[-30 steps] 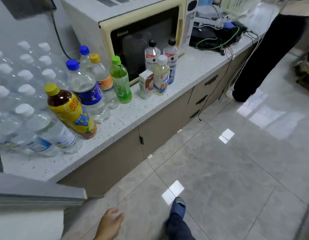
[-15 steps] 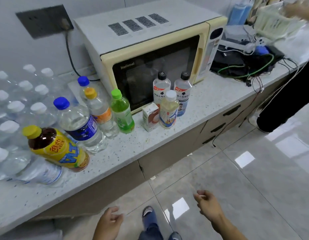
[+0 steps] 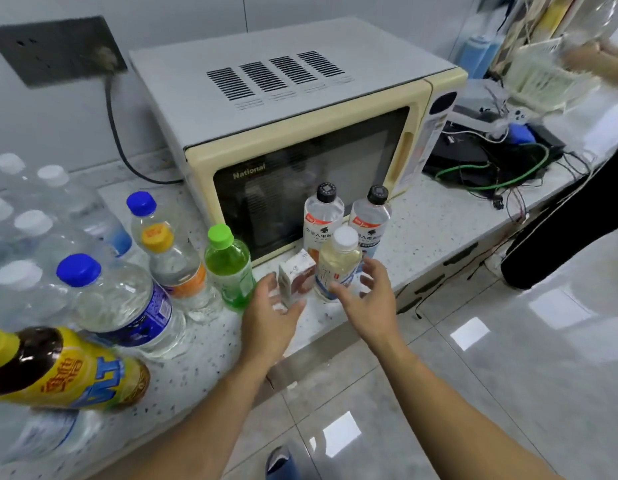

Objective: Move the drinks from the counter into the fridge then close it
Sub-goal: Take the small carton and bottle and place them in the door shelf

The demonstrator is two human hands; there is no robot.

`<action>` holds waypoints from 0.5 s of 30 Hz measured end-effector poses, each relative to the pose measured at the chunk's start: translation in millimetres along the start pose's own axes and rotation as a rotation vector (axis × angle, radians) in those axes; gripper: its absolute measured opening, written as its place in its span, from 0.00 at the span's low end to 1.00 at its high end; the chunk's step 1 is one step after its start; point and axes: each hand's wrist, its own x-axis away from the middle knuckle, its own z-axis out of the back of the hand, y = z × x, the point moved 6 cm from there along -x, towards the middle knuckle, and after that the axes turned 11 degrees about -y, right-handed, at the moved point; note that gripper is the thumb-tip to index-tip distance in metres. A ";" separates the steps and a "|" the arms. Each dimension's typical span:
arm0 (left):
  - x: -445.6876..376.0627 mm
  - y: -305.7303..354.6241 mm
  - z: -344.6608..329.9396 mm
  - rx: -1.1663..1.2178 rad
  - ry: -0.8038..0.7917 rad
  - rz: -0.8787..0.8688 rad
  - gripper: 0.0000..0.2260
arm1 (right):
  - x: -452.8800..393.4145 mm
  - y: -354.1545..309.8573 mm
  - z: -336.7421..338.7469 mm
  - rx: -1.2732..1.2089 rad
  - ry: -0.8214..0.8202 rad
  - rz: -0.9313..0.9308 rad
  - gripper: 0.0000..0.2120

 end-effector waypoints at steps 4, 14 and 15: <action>-24.7 6.7 -1.6 -0.047 -0.032 0.044 0.37 | -11.8 -6.9 -8.4 0.042 -0.013 0.057 0.31; -20.0 2.6 -8.7 0.029 -0.058 0.069 0.16 | -17.6 -8.2 -14.7 -0.046 -0.074 0.043 0.30; -14.7 2.5 -7.4 0.032 -0.048 0.074 0.16 | -15.6 -7.8 -12.6 -0.068 -0.086 0.049 0.29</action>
